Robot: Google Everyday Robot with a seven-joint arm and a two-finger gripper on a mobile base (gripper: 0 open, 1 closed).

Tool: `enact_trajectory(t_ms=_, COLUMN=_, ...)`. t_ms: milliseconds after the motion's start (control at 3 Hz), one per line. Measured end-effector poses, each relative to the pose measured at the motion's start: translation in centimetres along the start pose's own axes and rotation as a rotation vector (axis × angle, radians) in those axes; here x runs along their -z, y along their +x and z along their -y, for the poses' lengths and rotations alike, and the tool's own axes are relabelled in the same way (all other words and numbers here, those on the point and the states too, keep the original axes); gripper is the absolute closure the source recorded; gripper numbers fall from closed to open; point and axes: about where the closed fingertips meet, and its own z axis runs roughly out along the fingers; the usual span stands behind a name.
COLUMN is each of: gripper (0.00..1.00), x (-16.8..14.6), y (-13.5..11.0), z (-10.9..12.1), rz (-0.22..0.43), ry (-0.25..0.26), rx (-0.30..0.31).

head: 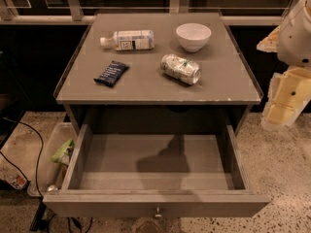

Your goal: Close top drawer

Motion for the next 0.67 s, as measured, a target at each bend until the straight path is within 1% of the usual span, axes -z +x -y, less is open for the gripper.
enact_trajectory(t_ms=333, gripper=0.00, x=-0.1, y=0.0, z=-0.3, rz=0.006, ry=0.007, rx=0.003)
enact_trajectory(t_ms=667, gripper=0.00, x=-2.0, y=0.5, z=-2.1, rz=0.032, ry=-0.033, rx=-0.010)
